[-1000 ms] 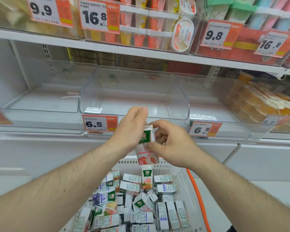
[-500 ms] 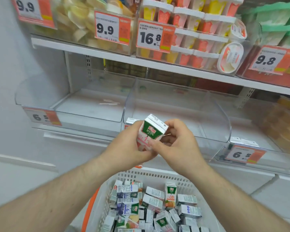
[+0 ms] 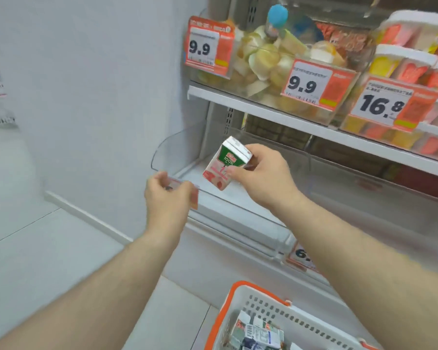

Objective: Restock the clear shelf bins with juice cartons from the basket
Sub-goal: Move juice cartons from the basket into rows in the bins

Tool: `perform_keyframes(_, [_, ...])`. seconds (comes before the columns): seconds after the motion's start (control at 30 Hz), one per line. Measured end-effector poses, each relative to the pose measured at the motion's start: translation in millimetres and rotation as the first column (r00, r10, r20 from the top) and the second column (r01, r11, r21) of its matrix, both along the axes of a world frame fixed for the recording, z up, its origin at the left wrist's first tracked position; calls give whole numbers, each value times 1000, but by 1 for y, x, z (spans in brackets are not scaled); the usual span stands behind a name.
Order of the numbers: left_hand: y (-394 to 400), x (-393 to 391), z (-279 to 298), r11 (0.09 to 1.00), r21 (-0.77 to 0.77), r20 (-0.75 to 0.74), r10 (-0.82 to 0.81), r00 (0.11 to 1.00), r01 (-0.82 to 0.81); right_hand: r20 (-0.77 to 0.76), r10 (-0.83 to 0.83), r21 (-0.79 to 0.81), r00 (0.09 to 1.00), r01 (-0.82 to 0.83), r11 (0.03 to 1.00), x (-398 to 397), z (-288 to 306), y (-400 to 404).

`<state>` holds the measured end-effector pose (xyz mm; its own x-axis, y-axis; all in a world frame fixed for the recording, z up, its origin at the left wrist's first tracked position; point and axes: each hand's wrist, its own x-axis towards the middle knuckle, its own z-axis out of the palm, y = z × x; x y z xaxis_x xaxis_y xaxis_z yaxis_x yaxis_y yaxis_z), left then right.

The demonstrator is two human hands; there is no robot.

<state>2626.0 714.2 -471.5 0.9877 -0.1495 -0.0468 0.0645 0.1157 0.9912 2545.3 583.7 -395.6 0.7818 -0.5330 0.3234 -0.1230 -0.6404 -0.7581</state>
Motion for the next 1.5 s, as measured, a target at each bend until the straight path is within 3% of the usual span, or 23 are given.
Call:
perform_keyframes(0.1, [3,18,-16,999,41,-229,0,973,10,-126,15,-26,992,-18,1000,54,-16,-4])
perform_keyframes(0.23, [-7,24,-24,992,-40,-326,-127,937,120,-271,36,-13,962,-41,999,110,-37,-6])
perform_keyframes(0.4, [-21,29,-29,985,-69,-337,-173,926,158,-382,38,50,923,-20,999,153,-59,-2])
perform_keyframes(0.8, [-29,35,-46,988,-116,-301,-134,944,104,-442,189,231,877,-93,968,170,-73,6])
perform_keyframes(0.87, [-29,34,-46,987,-122,-284,-136,949,105,-436,239,333,868,-91,938,168,-71,7])
perform_keyframes(1.0, [-29,34,-46,985,-135,-285,-142,948,107,-392,364,629,845,-43,776,163,-69,4])
perform_keyframes(1.23, [-32,33,-45,985,-136,-284,-142,948,107,-355,418,708,836,-52,704,161,-68,-5])
perform_keyframes(1.5, [-33,32,-42,984,-146,-308,-141,941,100,-440,461,677,770,-52,734,161,-69,-7])
